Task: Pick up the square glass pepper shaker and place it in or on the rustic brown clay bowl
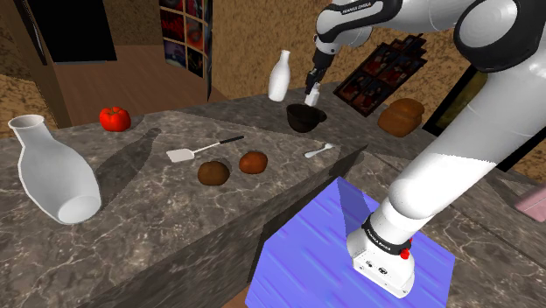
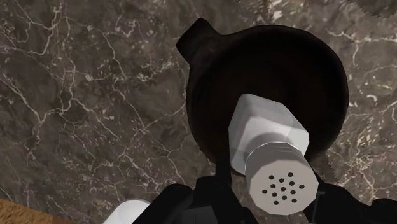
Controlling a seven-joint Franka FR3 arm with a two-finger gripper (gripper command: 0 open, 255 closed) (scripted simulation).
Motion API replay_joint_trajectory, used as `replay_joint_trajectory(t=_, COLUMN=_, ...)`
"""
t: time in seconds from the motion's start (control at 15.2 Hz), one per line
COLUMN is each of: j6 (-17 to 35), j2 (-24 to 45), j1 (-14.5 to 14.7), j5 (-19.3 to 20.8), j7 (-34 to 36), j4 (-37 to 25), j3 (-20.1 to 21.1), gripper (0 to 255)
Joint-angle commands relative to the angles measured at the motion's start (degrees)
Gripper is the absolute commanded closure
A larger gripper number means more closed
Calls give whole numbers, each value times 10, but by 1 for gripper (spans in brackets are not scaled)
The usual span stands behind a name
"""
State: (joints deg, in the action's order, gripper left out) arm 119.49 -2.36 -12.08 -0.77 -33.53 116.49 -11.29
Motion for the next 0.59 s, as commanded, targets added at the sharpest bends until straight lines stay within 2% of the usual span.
replay_joint_trajectory(t=0.0, j6=16, j2=4, j1=0, j5=-1, j7=-2, j4=12, j3=-1, gripper=255)
replay_joint_trajectory(t=0.2, j6=42, j2=12, j1=-1, j5=-3, j7=-4, j4=29, j3=-1, gripper=255)
replay_joint_trajectory(t=0.53, j6=42, j2=12, j1=-1, j5=-3, j7=-4, j4=29, j3=-1, gripper=255)
